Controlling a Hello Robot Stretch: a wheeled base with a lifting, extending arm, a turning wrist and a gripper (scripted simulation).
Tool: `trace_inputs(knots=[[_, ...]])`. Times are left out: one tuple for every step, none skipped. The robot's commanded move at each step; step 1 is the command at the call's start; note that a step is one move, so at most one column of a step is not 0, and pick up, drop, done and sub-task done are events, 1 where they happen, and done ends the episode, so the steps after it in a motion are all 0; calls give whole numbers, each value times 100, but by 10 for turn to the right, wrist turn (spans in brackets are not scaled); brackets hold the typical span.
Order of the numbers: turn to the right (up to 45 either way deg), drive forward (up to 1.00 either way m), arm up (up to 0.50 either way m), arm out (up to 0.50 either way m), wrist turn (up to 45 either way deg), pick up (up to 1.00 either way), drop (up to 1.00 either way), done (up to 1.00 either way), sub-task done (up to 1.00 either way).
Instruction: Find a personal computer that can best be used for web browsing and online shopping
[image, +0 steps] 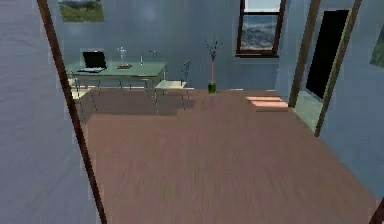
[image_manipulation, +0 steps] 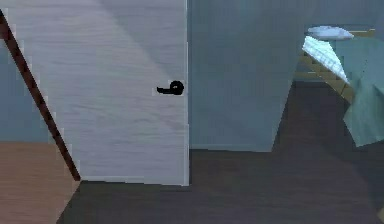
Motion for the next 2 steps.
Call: trace_inputs(knots=[[0, 100, 0, 0, 0, 0, 0, 0, 0], [0, 15, 0, 0, 0, 0, 0, 0, 0]])
